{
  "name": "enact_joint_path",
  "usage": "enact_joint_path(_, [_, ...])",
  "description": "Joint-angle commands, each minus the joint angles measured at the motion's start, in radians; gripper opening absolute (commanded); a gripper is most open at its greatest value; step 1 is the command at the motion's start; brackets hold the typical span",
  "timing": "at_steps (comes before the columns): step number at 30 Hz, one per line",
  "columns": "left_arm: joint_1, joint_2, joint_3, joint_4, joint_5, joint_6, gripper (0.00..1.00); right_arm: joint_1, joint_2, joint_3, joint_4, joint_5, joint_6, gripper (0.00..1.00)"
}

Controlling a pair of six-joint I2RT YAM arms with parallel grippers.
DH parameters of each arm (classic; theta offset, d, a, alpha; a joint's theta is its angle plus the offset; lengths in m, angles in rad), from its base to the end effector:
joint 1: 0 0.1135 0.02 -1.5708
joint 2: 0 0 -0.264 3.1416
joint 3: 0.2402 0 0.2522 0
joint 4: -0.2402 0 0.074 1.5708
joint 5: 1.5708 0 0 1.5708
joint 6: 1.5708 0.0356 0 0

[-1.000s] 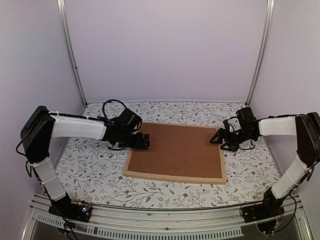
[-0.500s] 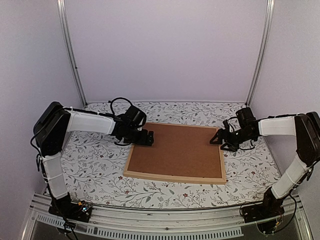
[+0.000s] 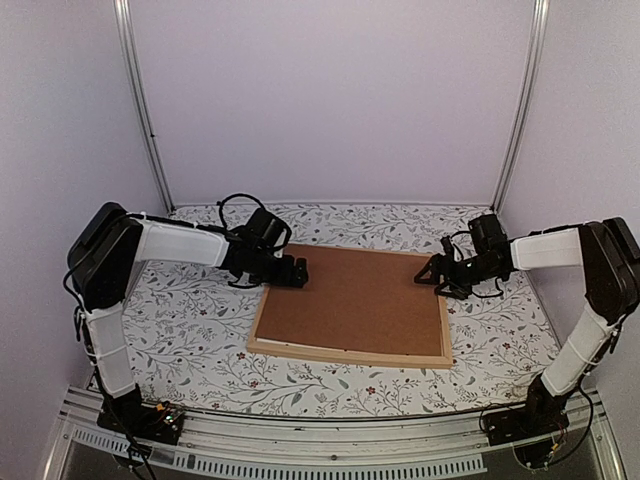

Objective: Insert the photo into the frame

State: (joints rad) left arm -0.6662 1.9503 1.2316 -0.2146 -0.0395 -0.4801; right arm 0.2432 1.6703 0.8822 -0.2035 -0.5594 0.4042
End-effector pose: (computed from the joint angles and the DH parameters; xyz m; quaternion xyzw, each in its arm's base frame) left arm 0.3208 -0.2504 0.1545 0.0821 0.9459 -0.1542 0.2734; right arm 0.3046 0.0950 0.1576 -0.0045 0.9245 0.3381 0.1761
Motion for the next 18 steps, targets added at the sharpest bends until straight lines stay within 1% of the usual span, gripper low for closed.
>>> enact_joint_path(1, [-0.013,0.022,-0.017,0.089,0.158,0.024,0.97,0.018,0.063,0.012,0.009,0.004,0.002,0.85])
enact_joint_path(5, [-0.015,0.023,-0.018,0.077,0.161,0.026,0.96,0.024,0.065,0.012,-0.003,0.04,-0.001,0.85])
enact_joint_path(10, [-0.015,0.015,-0.011,0.015,0.1,0.003,0.96,0.023,-0.031,0.032,-0.057,0.139,-0.007,0.85])
enact_joint_path(14, [-0.015,-0.001,-0.012,-0.022,0.084,-0.019,0.96,0.024,-0.104,0.073,-0.111,0.218,-0.023,0.85])
enact_joint_path(18, [-0.015,-0.031,-0.027,-0.026,0.1,-0.033,0.96,0.021,-0.11,0.094,-0.139,0.268,-0.037,0.85])
